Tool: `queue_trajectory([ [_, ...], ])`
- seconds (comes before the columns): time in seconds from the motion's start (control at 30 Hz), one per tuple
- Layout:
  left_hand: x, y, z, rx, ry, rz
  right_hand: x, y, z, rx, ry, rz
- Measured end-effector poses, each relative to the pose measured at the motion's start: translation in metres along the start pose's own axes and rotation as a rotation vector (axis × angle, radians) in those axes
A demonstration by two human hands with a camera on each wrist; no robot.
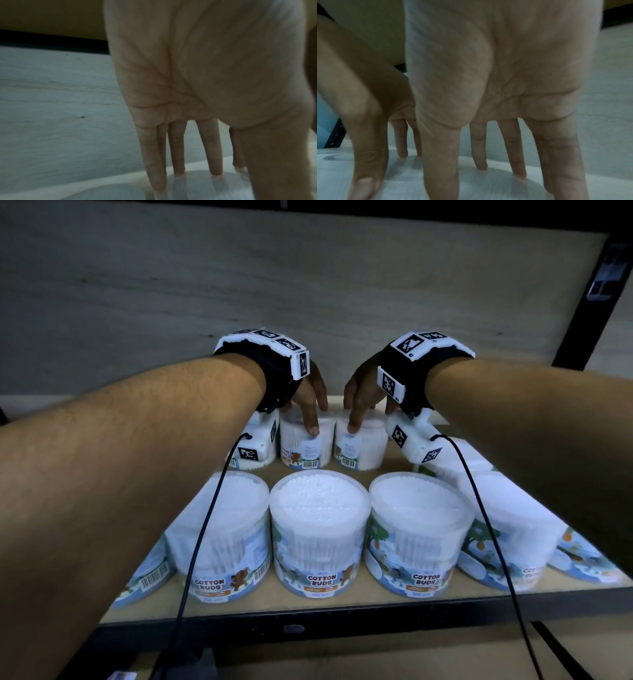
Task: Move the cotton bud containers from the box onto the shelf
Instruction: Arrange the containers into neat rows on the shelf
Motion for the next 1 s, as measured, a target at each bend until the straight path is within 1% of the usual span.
queue_trajectory([
  [0.17, -0.003, 0.001, 0.0, 0.069, 0.043, -0.001, 0.008, 0.005, 0.001, 0.037, 0.028, 0.012],
  [0.27, -0.003, 0.0, 0.0, 0.091, 0.062, 0.031, 0.0, 0.006, 0.003, 0.045, 0.062, 0.037],
  [0.47, -0.012, -0.01, -0.006, 0.136, 0.031, 0.095, -0.004, 0.001, -0.001, 0.006, 0.002, 0.071],
  [0.7, -0.009, -0.009, -0.006, 0.153, 0.038, 0.08, -0.002, 0.0, 0.001, 0.05, 0.027, 0.106],
  [0.87, -0.013, -0.01, -0.004, 0.106, 0.087, 0.06, 0.001, -0.003, 0.0, 0.028, 0.071, 0.092],
  [1.0, -0.005, -0.002, 0.003, -0.038, 0.16, 0.02, 0.008, -0.005, 0.007, -0.016, 0.112, 0.095],
])
Point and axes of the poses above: each hand's wrist, its own x-axis away from the middle knuckle, its own z-axis out of the back of the hand, y = z × x, the point moved 9 cm from there along -x, towards the middle knuckle, and after that the axes turned 11 degrees about -z, right-handed, at the moved point
